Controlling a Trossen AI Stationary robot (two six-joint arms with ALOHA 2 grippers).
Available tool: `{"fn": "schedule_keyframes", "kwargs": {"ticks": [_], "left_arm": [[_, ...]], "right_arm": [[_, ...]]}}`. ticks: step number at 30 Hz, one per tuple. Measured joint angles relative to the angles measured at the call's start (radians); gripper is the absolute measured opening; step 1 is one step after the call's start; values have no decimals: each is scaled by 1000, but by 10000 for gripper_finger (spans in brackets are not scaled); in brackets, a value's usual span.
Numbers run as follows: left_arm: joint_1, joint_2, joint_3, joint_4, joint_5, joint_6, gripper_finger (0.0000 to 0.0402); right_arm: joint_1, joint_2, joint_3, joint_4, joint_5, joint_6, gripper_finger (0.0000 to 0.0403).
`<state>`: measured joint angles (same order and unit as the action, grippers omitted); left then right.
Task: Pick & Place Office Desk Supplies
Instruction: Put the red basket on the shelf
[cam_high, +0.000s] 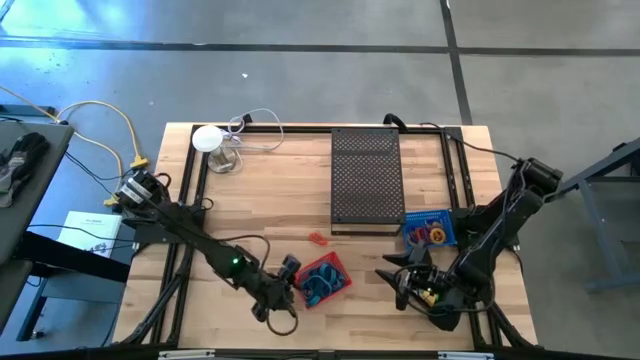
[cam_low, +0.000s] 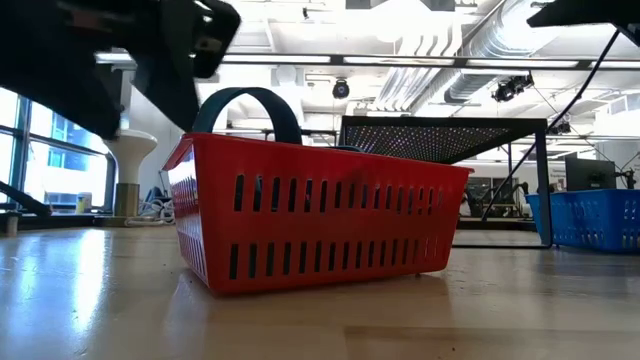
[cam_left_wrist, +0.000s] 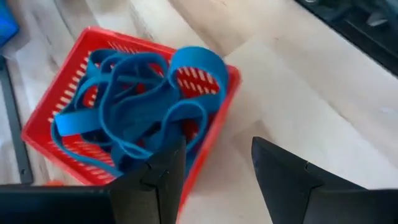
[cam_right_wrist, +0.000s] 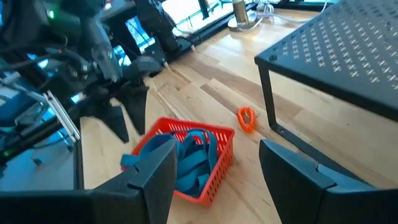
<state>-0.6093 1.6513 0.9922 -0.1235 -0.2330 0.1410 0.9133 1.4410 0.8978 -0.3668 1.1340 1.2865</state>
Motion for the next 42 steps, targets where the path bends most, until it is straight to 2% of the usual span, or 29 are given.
{"fn": "schedule_keyframes", "kwargs": {"ticks": [15,26,31,42], "left_arm": [[10,49,1,2,-20,40,170],[23,112,1,5,-32,76,65],[12,104,3,18,-91,130,14],[-23,103,87,-22,-164,230,2]], "right_arm": [[-33,41,0,16,-43,0,215],[-33,41,0,24,-44,0,215],[-33,40,0,28,-63,-4,215],[-31,40,0,35,-64,-8,215]]}}
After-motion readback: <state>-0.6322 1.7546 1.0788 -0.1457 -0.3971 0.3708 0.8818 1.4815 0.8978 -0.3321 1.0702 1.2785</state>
